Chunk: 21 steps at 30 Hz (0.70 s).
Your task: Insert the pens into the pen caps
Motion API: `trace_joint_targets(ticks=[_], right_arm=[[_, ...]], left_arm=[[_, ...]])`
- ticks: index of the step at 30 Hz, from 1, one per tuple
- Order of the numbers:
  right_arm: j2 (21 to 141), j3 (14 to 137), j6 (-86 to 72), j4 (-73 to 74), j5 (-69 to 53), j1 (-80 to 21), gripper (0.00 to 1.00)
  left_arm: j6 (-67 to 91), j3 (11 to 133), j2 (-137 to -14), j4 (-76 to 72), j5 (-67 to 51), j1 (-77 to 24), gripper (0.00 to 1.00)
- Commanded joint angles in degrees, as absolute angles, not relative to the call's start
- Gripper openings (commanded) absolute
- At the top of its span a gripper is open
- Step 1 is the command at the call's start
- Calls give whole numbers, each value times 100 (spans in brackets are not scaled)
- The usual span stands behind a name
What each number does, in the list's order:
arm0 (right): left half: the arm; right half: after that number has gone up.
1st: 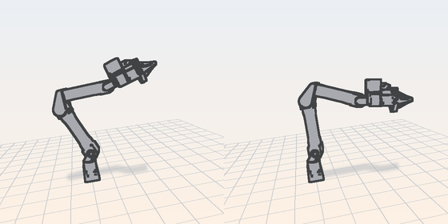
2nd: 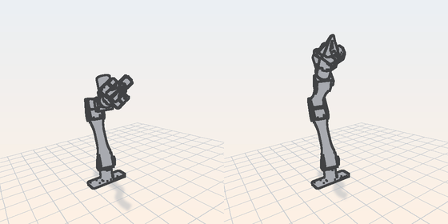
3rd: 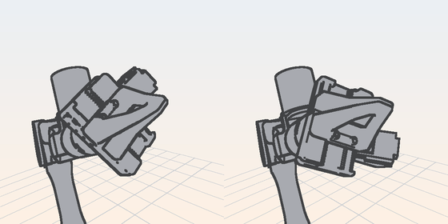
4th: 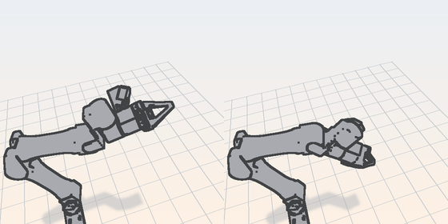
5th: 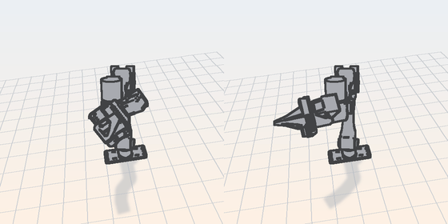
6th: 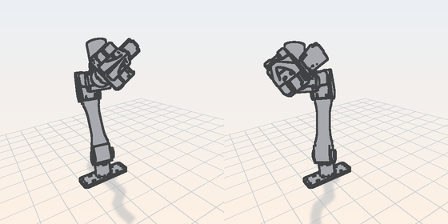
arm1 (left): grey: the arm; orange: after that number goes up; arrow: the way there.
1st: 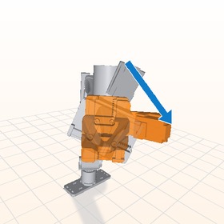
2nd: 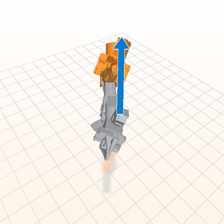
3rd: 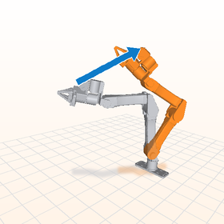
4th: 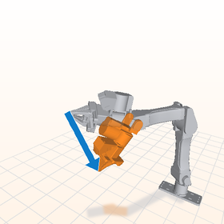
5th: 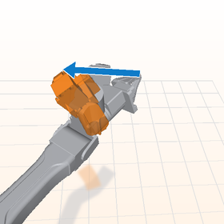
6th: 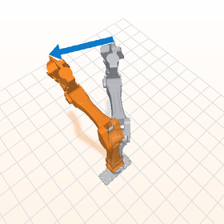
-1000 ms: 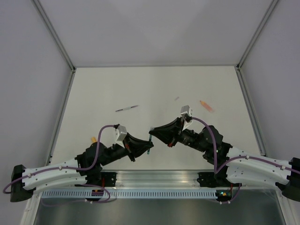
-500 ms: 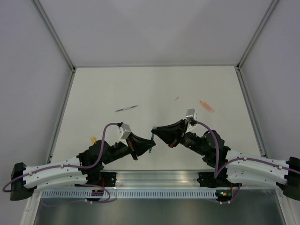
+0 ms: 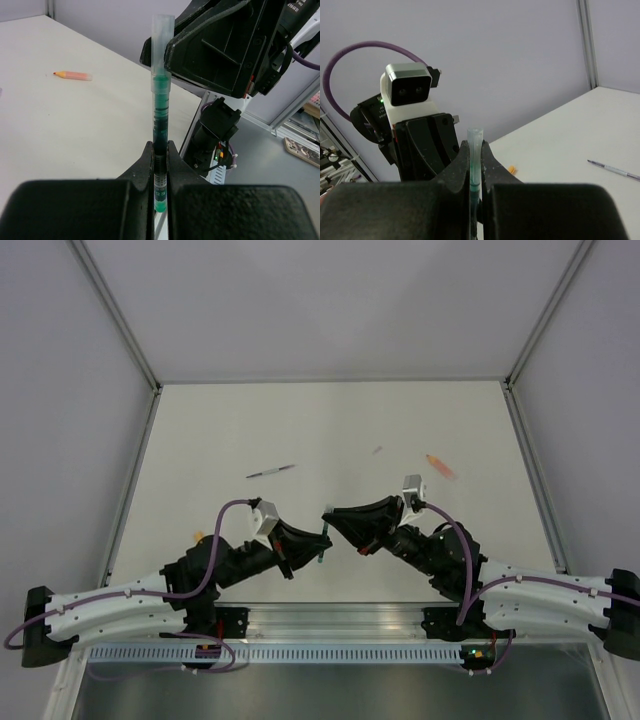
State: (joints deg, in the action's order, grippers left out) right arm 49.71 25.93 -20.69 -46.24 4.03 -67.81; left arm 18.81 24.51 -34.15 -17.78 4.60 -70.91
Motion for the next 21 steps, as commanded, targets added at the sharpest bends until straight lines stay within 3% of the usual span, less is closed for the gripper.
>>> trace_joint_targets(ticks=[1, 14, 21], right_arm=[[5369, 2206, -1898, -3586, 167, -7031, 0], [5687, 1811, -2039, -4359, 580, -7365, 0], [5239, 2477, -1987, -3465, 1589, -7357, 0]], left_arm=[[1644, 3243, -3331, -3173, 747, -7084, 2], [1494, 3331, -3085, -3155, 914, -7093, 2], [1520, 3112, -2962, -2708, 809, -7093, 2]])
